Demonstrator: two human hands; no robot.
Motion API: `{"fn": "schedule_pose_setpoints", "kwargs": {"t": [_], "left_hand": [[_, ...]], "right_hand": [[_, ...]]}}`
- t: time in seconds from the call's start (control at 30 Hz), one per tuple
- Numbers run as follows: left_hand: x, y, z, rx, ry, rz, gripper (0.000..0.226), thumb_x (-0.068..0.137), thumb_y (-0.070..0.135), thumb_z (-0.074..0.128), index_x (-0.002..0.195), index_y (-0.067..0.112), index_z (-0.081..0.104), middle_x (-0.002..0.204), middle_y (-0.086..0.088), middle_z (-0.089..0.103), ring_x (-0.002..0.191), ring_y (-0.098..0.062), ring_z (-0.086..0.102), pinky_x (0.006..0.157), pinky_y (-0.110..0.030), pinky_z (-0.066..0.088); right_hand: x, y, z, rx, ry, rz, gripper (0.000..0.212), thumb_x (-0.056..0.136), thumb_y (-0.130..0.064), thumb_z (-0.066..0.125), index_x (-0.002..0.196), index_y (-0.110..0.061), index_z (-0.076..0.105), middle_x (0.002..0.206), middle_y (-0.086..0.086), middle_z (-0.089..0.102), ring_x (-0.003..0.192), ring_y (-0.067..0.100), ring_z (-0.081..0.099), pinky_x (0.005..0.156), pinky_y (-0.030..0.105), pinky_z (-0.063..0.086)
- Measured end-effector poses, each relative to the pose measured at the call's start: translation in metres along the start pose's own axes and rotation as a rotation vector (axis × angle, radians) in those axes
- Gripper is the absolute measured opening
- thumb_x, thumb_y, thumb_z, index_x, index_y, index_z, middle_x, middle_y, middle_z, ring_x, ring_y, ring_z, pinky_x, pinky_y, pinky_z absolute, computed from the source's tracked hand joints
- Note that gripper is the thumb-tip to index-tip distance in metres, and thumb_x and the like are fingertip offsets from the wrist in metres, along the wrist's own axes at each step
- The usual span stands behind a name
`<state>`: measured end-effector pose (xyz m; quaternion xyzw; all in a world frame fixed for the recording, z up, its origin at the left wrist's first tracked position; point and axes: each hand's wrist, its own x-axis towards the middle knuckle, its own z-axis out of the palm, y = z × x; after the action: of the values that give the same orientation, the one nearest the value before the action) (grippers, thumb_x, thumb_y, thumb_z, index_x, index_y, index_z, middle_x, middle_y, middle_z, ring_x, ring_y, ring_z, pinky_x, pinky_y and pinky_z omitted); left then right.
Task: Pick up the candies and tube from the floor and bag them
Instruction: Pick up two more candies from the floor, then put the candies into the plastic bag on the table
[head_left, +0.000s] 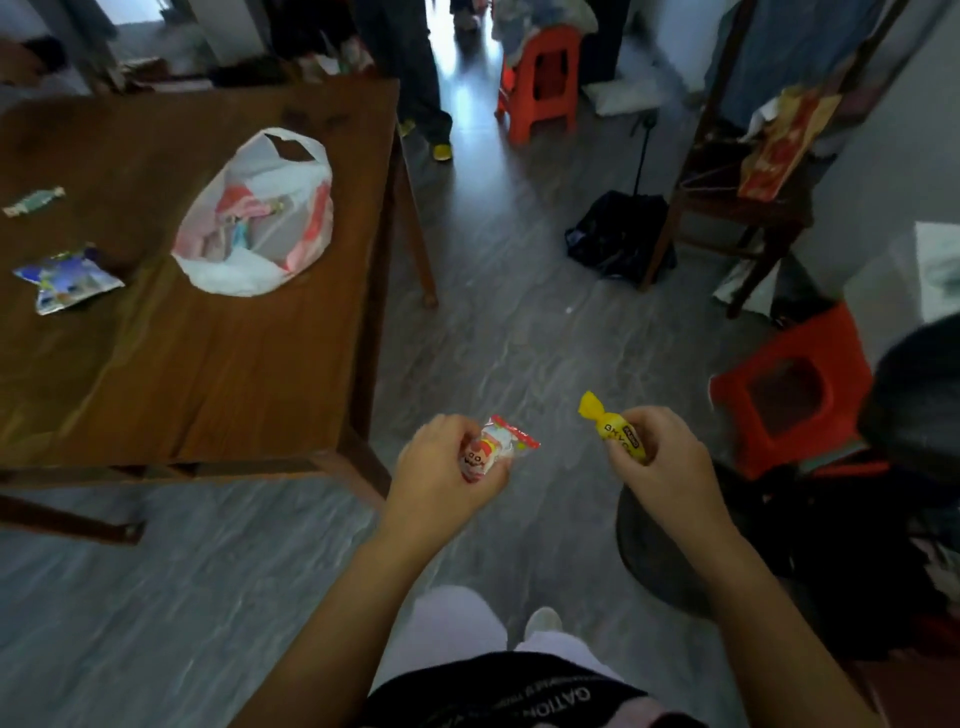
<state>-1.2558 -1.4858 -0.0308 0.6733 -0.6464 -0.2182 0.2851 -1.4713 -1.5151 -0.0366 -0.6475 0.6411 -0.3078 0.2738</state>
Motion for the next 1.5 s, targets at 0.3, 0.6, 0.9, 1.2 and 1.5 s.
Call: {"fn": "schedule_pose_setpoints", "kwargs": {"t": [0.3,0.6,0.9,1.2,1.5], "left_hand": [[0.123,-0.047,-0.013,-0.010,0.134,-0.196,0.026,0.075,0.035,0.071,0.092,0.021,0.056,0.086,0.005,0.055,0.075,-0.009,0.053,0.066,-0.031,0.050],[0.248,-0.116,-0.082,-0.050,0.387,-0.403,0.031,0.077,0.032,0.070,0.102,0.017,0.060,0.092,0.007,0.056,0.079,-0.010,0.055,0.064,-0.021,0.045],[0.286,-0.158,-0.117,-0.002,0.621,-0.607,0.036,0.078,0.036,0.067,0.109,0.018,0.058,0.102,0.001,0.062,0.087,-0.014,0.059,0.069,-0.035,0.053],[0.320,-0.174,-0.139,0.129,0.817,-0.856,0.036,0.077,0.029,0.071,0.107,0.012,0.061,0.095,0.004,0.057,0.086,-0.012,0.052,0.066,-0.012,0.035],[0.347,-0.187,-0.136,0.141,0.933,-1.064,0.036,0.074,0.027,0.072,0.105,0.012,0.062,0.098,-0.002,0.060,0.092,-0.017,0.052,0.075,-0.026,0.039]], "right_hand": [[0.150,-0.025,0.072,0.070,-0.157,-0.034,0.015,0.073,-0.012,0.068,0.074,-0.022,0.056,0.077,0.004,0.056,0.067,0.024,0.055,0.065,0.040,0.045],[0.326,-0.108,0.153,-0.024,-0.395,-0.377,0.016,0.073,-0.009,0.068,0.076,-0.019,0.056,0.070,-0.009,0.047,0.068,-0.002,0.049,0.063,0.010,0.035],[0.420,-0.181,0.241,0.019,-0.662,-0.619,0.016,0.074,-0.012,0.068,0.086,-0.018,0.060,0.082,-0.002,0.054,0.071,-0.001,0.050,0.063,0.012,0.036],[0.483,-0.270,0.325,0.029,-0.990,-0.911,0.026,0.080,-0.018,0.063,0.104,-0.011,0.056,0.097,0.003,0.056,0.082,0.013,0.054,0.068,0.018,0.044],[0.496,-0.295,0.421,-0.319,-1.122,-1.169,0.021,0.082,-0.024,0.061,0.099,-0.013,0.057,0.127,0.007,0.052,0.097,0.024,0.056,0.077,0.036,0.048]]}}
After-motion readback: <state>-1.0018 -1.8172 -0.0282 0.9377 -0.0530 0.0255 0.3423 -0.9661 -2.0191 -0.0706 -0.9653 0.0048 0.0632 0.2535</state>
